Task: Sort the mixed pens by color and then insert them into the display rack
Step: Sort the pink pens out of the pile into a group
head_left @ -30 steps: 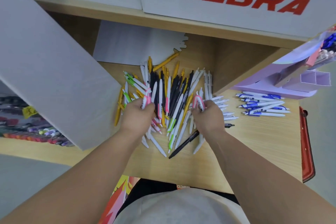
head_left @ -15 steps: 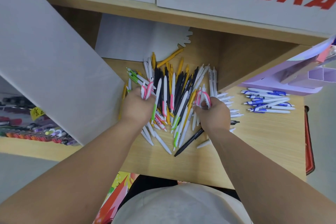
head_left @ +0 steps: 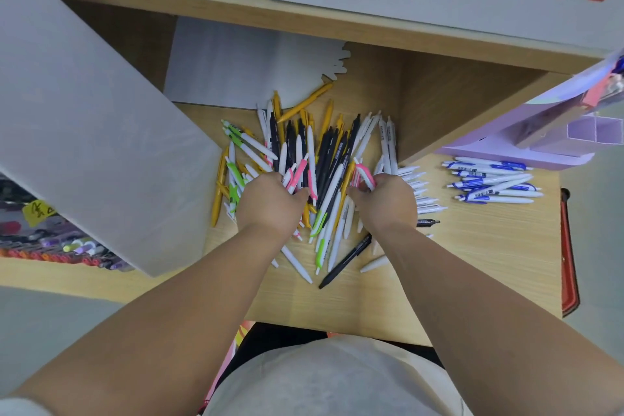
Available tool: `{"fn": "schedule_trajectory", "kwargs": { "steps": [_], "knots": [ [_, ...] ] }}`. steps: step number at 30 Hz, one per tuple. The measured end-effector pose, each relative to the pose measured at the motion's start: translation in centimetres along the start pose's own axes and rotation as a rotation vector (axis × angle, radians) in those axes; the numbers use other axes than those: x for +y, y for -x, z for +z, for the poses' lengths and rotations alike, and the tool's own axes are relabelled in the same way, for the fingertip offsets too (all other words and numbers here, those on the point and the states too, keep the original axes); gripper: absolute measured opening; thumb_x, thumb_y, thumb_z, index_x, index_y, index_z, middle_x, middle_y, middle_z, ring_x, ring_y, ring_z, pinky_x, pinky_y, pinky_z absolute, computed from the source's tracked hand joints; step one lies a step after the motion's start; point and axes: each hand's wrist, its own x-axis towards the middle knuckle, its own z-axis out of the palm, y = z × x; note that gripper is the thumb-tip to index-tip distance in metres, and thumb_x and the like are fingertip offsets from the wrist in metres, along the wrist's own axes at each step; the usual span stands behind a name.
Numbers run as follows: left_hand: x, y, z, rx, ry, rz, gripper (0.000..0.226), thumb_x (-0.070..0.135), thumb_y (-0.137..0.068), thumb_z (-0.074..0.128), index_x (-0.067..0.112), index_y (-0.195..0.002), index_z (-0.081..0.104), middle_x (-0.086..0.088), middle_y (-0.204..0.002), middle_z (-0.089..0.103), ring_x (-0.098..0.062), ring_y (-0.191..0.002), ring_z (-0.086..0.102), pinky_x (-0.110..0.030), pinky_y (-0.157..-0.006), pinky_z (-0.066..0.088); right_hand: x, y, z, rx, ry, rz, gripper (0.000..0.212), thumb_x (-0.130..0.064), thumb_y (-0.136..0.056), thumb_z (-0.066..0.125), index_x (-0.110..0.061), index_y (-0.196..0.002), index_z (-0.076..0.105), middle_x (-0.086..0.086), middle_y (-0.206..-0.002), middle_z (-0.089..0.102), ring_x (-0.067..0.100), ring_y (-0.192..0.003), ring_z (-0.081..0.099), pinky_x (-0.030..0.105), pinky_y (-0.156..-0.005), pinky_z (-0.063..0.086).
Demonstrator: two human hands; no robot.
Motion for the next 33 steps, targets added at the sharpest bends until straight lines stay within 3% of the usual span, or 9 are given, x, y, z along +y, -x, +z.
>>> {"fn": "schedule_trajectory", "kwargs": {
  "steps": [3,8,12,16,20,24,28,31,33],
  "knots": [
    [0.2,-0.1,0.1,-0.006,-0.031,-0.016,0.047,0.035,-0.086,0.071,0.017,-0.059,0.037,-0.001,-0.053,0.044,-0.021,-0.051,0.049,-0.025,-0.048,0.032,0.1,0.2,-0.2,-0.025,-0.025,-0.024,0.024,-0.027,-0.082,0.067,-0.016,-0.064,0.056,0.003,-0.054,0.052,0.022,-0.050,0.050,0.026,-0.048,0.036],
    [0.1,0.0,-0.1,-0.027,0.018,-0.014,0.041,0.027,-0.084,0.068,0.016,-0.057,0.039,0.000,-0.053,0.045,-0.021,-0.050,0.047,-0.024,-0.047,0.030,0.7,0.9,-0.9,-0.056,-0.057,-0.079,0.027,-0.028,-0.082,0.066,-0.012,-0.065,0.053,0.005,-0.055,0.047,0.023,-0.051,0.044,0.030,-0.051,0.037],
    [-0.5,0.4,-0.6,-0.062,0.225,-0.047,0.039,0.018,-0.079,0.068,0.015,-0.056,0.037,0.003,-0.048,0.040,-0.013,-0.041,0.040,-0.022,-0.045,0.030,0.7,0.9,-1.5,-0.086,-0.034,-0.117,0.026,-0.028,-0.085,0.064,-0.012,-0.068,0.054,0.004,-0.055,0.049,0.023,-0.050,0.046,0.031,-0.051,0.038],
    [-1.4,1.5,-1.6,-0.112,0.477,-0.128,0.044,0.012,-0.085,0.061,0.018,-0.054,0.031,0.014,-0.038,0.031,-0.005,-0.032,0.030,-0.018,-0.040,0.024,0.0,1.0,-1.0,-0.104,0.043,-0.115,0.031,-0.040,-0.079,0.076,-0.017,-0.069,0.057,0.000,-0.057,0.056,0.018,-0.051,0.057,0.029,-0.050,0.044],
    [-3.6,2.1,-2.6,-0.195,0.614,-0.163,0.024,0.019,-0.087,0.056,0.013,-0.067,0.045,-0.009,-0.060,0.039,-0.016,-0.050,0.030,-0.028,-0.052,0.025,-0.9,1.2,-0.2,-0.071,0.085,-0.097,0.032,-0.041,-0.079,0.078,-0.015,-0.074,0.060,0.000,-0.059,0.058,0.015,-0.049,0.057,0.024,-0.048,0.038],
    [-4.6,2.7,-3.6,-0.275,0.771,-0.191,0.007,0.008,-0.092,0.052,0.010,-0.086,0.056,-0.010,-0.070,0.064,-0.018,-0.048,0.033,-0.028,-0.048,0.026,-0.3,1.3,0.2,0.034,0.006,-0.031,0.031,-0.040,-0.080,0.077,-0.017,-0.073,0.057,0.001,-0.062,0.058,0.020,-0.055,0.058,0.026,-0.049,0.039],
    [-5.1,3.3,-4.2,-0.312,0.835,-0.154,0.006,0.006,-0.094,0.054,0.012,-0.095,0.055,-0.011,-0.067,0.063,-0.019,-0.049,0.037,-0.025,-0.045,0.031,0.0,1.7,0.4,0.053,-0.016,0.015,0.025,-0.035,-0.083,0.074,-0.022,-0.068,0.059,0.002,-0.059,0.059,0.022,-0.054,0.058,0.025,-0.049,0.040],
    [-5.4,3.7,-4.5,-0.355,0.860,-0.160,0.012,0.006,-0.095,0.052,0.011,-0.087,0.061,-0.011,-0.068,0.060,-0.020,-0.052,0.040,-0.025,-0.044,0.033,-0.6,1.8,0.7,0.007,0.019,0.014,0.029,-0.032,-0.085,0.070,-0.019,-0.063,0.058,0.003,-0.053,0.055,0.022,-0.048,0.054,0.024,-0.047,0.036],
    [-5.3,4.0,-4.9,-0.383,0.921,-0.199,0.019,0.005,-0.095,0.049,0.011,-0.097,0.066,-0.009,-0.066,0.057,-0.019,-0.051,0.044,-0.025,-0.046,0.034,-1.0,1.9,0.8,-0.011,0.025,0.015,0.032,-0.031,-0.088,0.066,-0.016,-0.062,0.056,0.003,-0.051,0.051,0.021,-0.045,0.050,0.024,-0.046,0.035]
  ]
}}
